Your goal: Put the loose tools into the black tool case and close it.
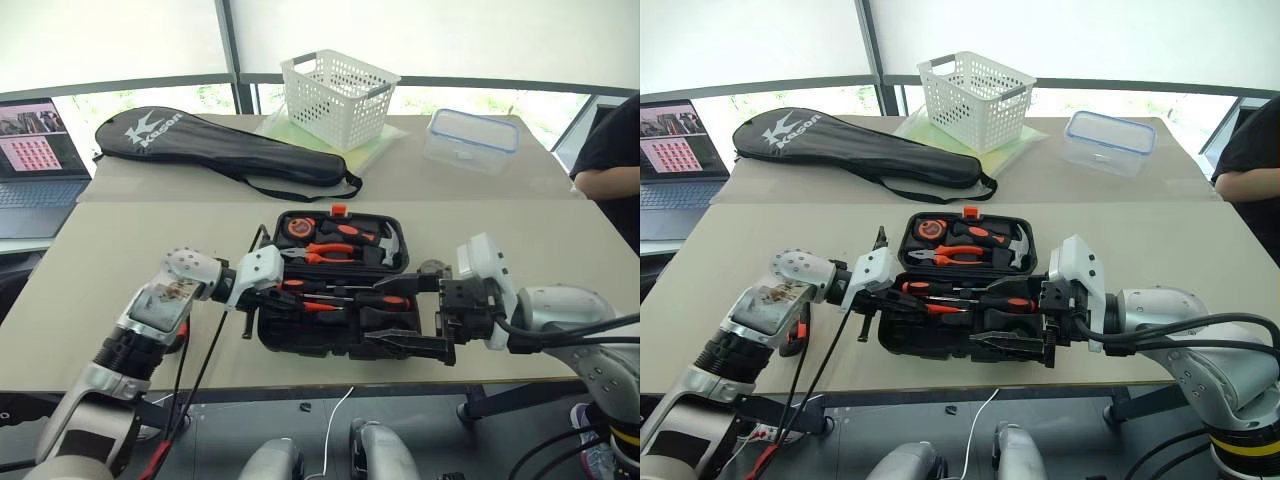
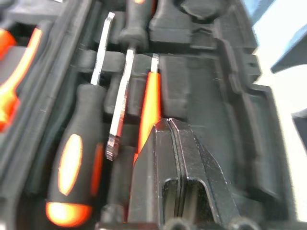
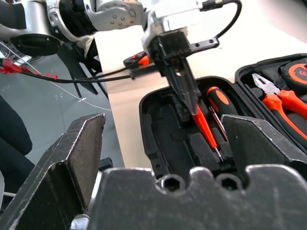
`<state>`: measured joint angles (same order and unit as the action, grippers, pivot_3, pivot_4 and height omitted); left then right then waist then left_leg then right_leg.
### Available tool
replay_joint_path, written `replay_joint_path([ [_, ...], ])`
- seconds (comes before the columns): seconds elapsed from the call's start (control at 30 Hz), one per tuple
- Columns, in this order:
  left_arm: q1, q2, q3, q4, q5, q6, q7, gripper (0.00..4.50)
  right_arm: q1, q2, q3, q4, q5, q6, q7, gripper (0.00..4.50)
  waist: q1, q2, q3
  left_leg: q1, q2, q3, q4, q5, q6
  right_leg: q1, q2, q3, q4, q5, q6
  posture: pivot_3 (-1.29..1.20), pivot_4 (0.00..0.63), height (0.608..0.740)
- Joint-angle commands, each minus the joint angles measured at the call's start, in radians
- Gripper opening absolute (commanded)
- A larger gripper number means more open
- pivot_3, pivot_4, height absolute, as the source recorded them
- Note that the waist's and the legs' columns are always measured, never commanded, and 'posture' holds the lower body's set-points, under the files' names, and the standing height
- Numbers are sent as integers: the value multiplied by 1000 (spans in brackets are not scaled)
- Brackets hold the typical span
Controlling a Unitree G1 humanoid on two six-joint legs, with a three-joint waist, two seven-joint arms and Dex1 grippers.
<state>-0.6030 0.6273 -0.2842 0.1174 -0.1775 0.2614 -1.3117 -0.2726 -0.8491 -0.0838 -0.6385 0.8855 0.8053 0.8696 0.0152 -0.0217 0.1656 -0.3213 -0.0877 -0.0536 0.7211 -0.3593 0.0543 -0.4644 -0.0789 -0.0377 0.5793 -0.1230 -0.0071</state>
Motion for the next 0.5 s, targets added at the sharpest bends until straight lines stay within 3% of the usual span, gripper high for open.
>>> replay_joint_path([
  [0.03,10,1,4,-11,9,-30,5,34,-3,-2,-21,-23,19,-7,-3,4500,-2,0,0,0,0,0,0,0,0,0,0,0,0,0,0,0,150,740],
  [0.5,18,-13,18,-34,13,-59,18,34,6,-4,-23,-27,27,0,-9,4500,-2,0,0,0,0,0,0,0,0,0,0,0,0,0,0,0,150,740],
])
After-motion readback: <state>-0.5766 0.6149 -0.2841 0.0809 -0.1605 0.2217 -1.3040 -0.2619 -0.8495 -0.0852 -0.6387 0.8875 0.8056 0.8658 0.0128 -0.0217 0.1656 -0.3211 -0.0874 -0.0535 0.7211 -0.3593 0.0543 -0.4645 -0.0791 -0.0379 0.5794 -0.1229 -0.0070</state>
